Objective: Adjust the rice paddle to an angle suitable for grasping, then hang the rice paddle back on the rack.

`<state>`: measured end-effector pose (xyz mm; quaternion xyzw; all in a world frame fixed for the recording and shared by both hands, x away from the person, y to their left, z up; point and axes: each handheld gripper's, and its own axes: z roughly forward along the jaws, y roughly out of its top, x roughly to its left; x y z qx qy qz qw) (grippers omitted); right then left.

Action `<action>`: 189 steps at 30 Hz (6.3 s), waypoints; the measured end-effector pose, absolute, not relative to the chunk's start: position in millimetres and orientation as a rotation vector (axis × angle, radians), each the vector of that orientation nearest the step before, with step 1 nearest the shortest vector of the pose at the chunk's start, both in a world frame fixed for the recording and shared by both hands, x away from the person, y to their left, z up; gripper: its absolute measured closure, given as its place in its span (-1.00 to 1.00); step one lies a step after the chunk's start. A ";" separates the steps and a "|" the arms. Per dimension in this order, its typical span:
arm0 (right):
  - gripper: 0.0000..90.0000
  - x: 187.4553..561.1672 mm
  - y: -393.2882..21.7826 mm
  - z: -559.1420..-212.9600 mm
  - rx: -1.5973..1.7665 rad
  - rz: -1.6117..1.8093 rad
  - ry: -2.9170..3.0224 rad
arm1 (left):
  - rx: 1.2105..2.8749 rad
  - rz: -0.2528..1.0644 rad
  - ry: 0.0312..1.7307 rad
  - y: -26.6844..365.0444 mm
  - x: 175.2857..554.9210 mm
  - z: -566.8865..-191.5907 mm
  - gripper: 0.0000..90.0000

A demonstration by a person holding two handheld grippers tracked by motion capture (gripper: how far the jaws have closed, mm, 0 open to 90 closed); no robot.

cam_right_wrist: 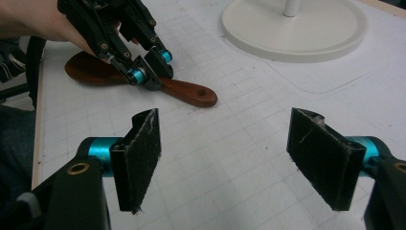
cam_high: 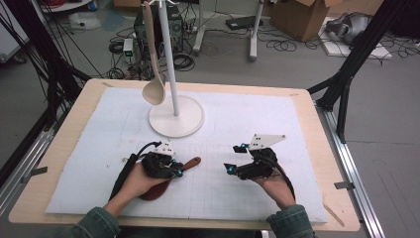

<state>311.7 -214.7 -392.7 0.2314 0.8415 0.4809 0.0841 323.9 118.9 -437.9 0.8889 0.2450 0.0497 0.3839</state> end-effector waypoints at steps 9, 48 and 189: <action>-0.40 313.1 -210.7 -394.8 0.687 1.422 2.524 | 2.269 0.126 0.634 120.5 324.4 -436.8 0.69; -0.40 327.5 -184.6 -405.4 0.727 1.413 2.572 | 2.209 0.133 0.599 129.9 320.1 -425.7 0.73; 0.72 331.2 -116.5 -322.4 0.440 1.867 2.646 | 1.980 -0.165 0.368 139.2 320.6 -361.9 0.64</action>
